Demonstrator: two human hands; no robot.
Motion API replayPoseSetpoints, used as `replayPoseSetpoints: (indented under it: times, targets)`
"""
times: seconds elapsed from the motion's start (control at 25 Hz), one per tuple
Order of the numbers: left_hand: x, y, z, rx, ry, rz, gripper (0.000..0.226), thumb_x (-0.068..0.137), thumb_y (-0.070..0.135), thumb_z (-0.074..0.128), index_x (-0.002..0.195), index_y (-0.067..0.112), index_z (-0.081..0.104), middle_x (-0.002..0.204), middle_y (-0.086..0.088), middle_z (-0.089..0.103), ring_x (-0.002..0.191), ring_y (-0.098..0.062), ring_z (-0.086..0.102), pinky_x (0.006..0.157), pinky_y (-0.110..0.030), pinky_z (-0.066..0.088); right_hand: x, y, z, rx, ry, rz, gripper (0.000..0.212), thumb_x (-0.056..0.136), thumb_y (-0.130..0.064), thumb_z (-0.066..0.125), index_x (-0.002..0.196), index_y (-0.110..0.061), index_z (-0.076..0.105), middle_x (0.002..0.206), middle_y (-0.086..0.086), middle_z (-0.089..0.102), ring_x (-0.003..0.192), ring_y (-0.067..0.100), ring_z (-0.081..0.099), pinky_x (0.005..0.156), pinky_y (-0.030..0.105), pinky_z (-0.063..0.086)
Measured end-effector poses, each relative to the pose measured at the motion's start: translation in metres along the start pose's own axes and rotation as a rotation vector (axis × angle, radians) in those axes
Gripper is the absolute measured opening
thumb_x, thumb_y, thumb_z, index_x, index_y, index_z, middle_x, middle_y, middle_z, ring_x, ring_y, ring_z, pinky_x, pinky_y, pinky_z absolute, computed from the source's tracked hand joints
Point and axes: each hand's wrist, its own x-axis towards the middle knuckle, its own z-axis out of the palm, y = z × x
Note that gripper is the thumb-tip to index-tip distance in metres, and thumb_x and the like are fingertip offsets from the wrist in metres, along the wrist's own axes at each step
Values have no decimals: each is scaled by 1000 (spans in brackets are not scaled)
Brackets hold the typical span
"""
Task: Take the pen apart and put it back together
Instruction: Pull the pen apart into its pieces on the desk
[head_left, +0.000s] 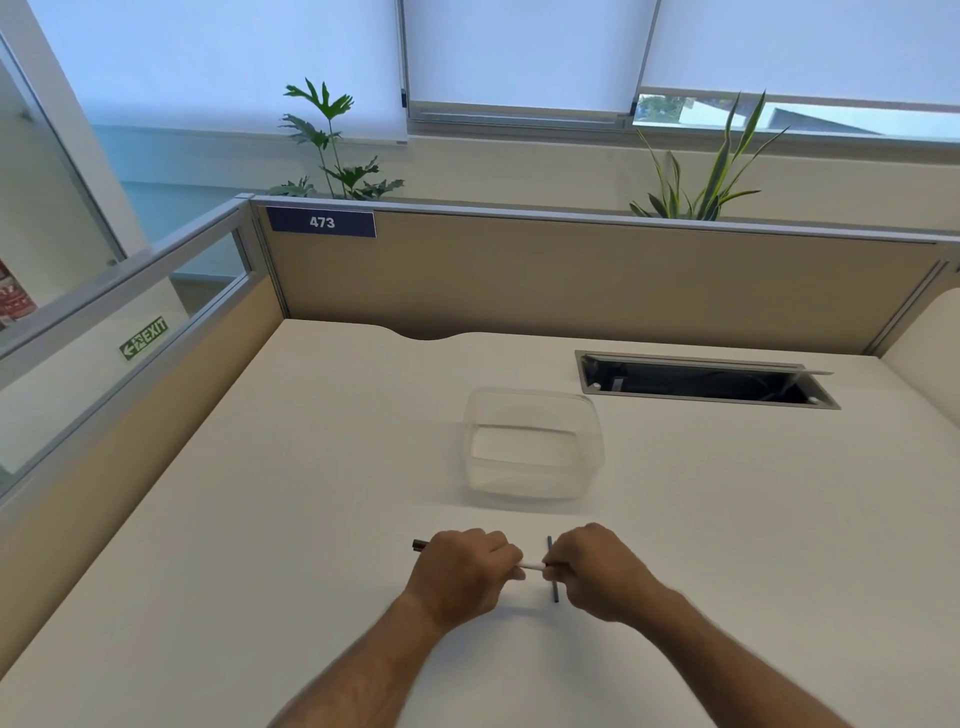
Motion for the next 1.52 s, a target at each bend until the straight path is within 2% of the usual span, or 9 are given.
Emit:
replayPoseSetpoints:
  times: [0.12,0.36,0.52,0.76,0.88,1.0,1.2,1.32,1.52]
  targets:
    - [3,1,1,66,-50,14,21,78,38,77,70,23,65,57,6,63,44,-16,55,36,-20,38,-3,0,1,-19,55,-23,18,90,-15,59,92,-14,77,89,5,76,73,13,41,62,25,29]
    - [9,4,5,39,-149,-16,22,84,36,70,69,21,64,56,3,65,40,-21,56,43,-20,31,-9,3,-1,-31,96,-111,19,89,-9,58,74,-8,71,75,8,72,71,16,43,62,31,40]
    - [13,1,10,-57,-313,-132,24,99,33,45,97,17,64,88,-11,72,74,-36,65,62,-34,43,-14,4,-3,-146,219,-252,19,74,-2,76,61,-14,67,62,-2,67,63,20,56,50,25,43]
    - [24,1,7,-310,-499,-226,25,98,19,46,112,28,65,106,-8,72,91,-29,63,71,-31,41,-20,5,-2,-215,241,-309,23,63,-12,89,61,-21,68,61,-12,65,59,13,59,42,19,43]
    - [23,2,7,-395,-487,-262,19,101,28,44,114,29,57,96,-12,70,76,-27,55,66,-33,40,-21,7,-7,-232,209,-329,19,68,-14,86,64,-21,69,65,-11,66,61,14,59,44,21,45]
    - [23,1,4,-429,-456,-287,21,94,43,55,110,30,52,94,-9,70,78,-27,58,69,-36,48,-13,9,-7,-197,99,-253,5,87,-21,70,88,-19,74,90,-6,72,83,17,62,65,25,50]
    - [23,-1,5,-247,-345,-170,21,95,32,57,111,19,60,104,-5,70,88,-30,62,73,-37,49,-1,14,-11,-28,-78,-128,24,99,-26,53,115,-15,68,118,0,68,105,20,62,89,30,49]
    - [22,-1,6,-168,-310,-83,21,96,29,54,107,15,64,100,-7,66,81,-33,61,67,-39,49,2,13,-11,-16,-143,-123,24,101,-23,49,112,-13,68,112,5,69,100,23,61,84,30,46]
    - [22,5,11,-47,-325,-4,18,97,22,49,105,14,63,96,-9,66,75,-34,62,60,-37,43,6,11,-14,-73,-207,-63,20,98,-18,53,97,-12,72,96,11,72,74,21,48,60,25,32]
